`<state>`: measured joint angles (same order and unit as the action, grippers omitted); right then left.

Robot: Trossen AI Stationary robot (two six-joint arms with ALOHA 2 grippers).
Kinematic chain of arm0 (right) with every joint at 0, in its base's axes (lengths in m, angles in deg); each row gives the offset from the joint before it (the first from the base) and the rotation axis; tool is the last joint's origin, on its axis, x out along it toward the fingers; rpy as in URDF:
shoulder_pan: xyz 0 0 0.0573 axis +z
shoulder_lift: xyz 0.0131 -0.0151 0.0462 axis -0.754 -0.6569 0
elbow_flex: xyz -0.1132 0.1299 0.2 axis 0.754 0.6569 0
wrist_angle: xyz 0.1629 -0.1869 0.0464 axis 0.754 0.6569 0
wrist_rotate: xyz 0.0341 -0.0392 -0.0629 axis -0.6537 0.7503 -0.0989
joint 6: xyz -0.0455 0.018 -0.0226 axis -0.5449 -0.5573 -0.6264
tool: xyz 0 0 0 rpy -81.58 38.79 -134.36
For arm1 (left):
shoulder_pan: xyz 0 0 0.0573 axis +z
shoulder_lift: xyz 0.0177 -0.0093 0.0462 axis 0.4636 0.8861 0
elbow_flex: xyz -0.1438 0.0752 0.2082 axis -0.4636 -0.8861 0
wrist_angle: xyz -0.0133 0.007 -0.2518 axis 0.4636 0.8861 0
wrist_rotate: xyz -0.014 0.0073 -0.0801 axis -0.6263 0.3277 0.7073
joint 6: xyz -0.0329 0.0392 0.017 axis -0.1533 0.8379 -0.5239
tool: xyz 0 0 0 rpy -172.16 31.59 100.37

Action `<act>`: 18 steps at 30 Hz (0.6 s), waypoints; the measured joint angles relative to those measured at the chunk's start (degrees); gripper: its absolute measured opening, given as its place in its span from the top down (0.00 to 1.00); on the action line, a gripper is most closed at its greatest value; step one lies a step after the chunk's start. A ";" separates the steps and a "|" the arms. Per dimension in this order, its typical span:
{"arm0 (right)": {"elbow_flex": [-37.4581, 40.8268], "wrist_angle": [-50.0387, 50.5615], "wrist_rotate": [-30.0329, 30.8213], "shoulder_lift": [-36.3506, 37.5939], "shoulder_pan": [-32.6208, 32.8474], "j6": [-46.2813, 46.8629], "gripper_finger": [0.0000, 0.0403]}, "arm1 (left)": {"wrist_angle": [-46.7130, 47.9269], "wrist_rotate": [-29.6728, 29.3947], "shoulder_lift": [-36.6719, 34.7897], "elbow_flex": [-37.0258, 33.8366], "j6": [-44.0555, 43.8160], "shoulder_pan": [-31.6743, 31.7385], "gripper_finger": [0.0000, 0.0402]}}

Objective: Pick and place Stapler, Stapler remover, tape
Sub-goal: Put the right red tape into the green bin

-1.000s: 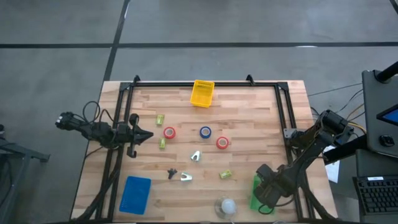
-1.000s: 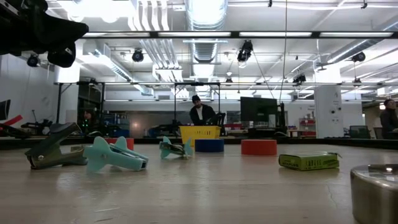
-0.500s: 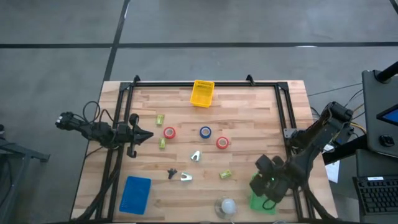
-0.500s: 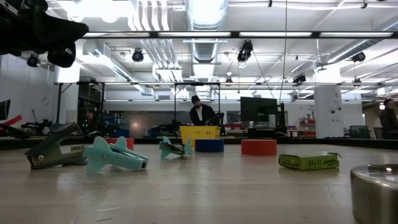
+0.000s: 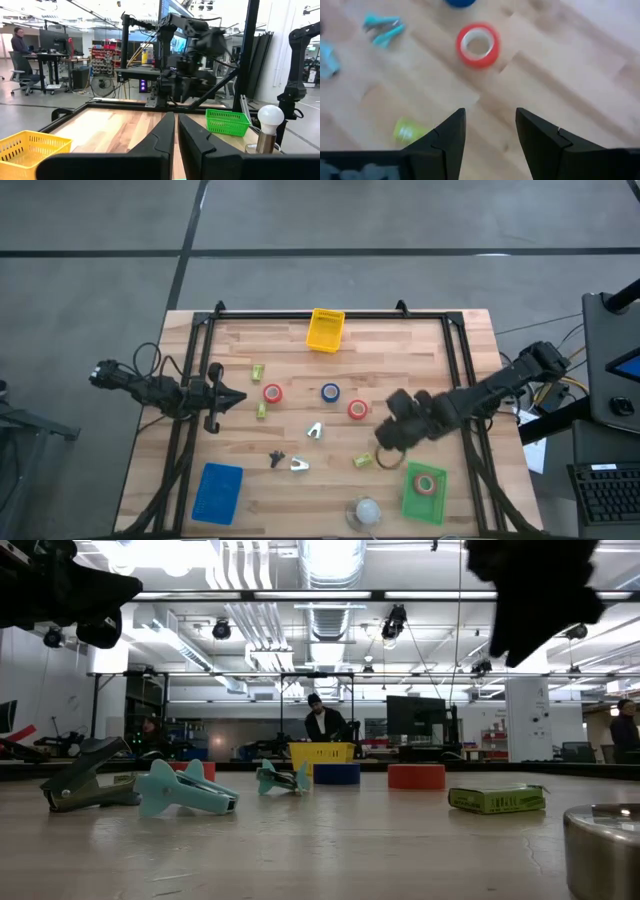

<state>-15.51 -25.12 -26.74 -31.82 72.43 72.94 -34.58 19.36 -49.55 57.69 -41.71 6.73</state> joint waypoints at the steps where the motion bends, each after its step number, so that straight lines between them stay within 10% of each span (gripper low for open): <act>1: 0.00 -0.67 -0.02 -0.06 -1.86 -1.52 0.57 | 0.00 0.00 0.00 -0.02 0.00 0.00 0.94; 18: 0.11 -14.07 -6.90 -8.18 -21.07 -20.88 0.38 | 0.00 -0.01 0.00 -0.01 0.00 0.01 0.94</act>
<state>-15.39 -39.19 -33.63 -40.00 51.36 52.06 -34.58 19.35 -49.55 57.68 -41.71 6.74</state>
